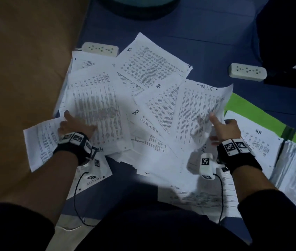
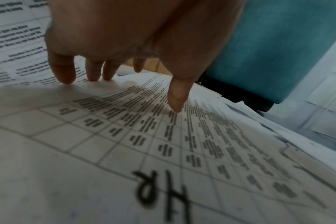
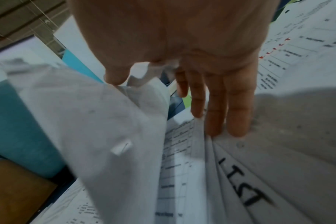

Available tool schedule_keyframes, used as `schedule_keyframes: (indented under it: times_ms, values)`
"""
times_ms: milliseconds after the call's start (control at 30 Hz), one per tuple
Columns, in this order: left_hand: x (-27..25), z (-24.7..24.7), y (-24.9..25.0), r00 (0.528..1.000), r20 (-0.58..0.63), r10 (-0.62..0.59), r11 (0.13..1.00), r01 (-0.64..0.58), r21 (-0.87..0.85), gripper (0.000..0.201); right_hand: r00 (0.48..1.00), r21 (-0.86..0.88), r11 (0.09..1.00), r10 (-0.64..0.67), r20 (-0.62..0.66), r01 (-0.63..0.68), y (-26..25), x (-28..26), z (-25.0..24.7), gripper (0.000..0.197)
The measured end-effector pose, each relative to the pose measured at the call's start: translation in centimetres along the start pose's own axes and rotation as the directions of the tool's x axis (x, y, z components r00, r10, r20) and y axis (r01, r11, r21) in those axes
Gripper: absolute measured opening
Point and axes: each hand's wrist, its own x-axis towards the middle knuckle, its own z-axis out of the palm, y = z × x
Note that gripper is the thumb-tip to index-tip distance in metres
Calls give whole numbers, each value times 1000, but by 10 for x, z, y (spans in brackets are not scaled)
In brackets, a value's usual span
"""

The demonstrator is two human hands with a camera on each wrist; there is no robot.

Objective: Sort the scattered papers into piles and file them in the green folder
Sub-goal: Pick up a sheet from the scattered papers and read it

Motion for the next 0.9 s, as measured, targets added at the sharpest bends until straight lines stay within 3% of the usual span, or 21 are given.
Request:
schedule_keyframes:
  times_ms: [167,200,300,367,433,500,567,633,733,800,900]
  values:
    - [10,-8,-9,999,36,6,1000,-6,10,126,990,-287,949,-137,-11,128,-12,3,5,25]
    - [11,-10,-10,999,41,26,999,-27,31,125,980,-298,937,-198,-17,184,-12,3,5,23]
    - [11,-13,-11,995,27,100,995,-101,21,119,910,-210,890,-414,1,405,-22,-15,0,21]
    - [10,-14,-13,993,34,109,994,-109,-24,116,872,-20,873,-485,64,487,-28,-33,-4,19]
    - [11,-14,-13,992,50,119,986,-113,-119,110,858,189,864,-494,140,467,-34,-49,-3,26]
    - [8,-13,-13,987,12,163,959,-155,-237,85,847,297,861,-482,222,412,-35,-60,4,30]
    - [2,-15,-12,960,-54,275,911,-278,-304,54,830,386,858,-466,307,339,-38,-72,15,32]
    - [-8,-21,-12,922,-67,382,844,-378,-382,39,806,466,854,-435,401,230,-41,-82,28,32]
    - [-32,-31,-11,894,-46,446,709,-384,-591,35,790,447,887,-354,501,114,-38,-97,57,27]
    - [-54,-36,-11,896,-42,443,595,-328,-734,37,782,393,915,-310,541,91,-33,-103,77,37]
    - [-76,-33,-15,862,-44,504,569,-370,-734,57,755,330,937,-299,583,116,-31,-118,99,42]
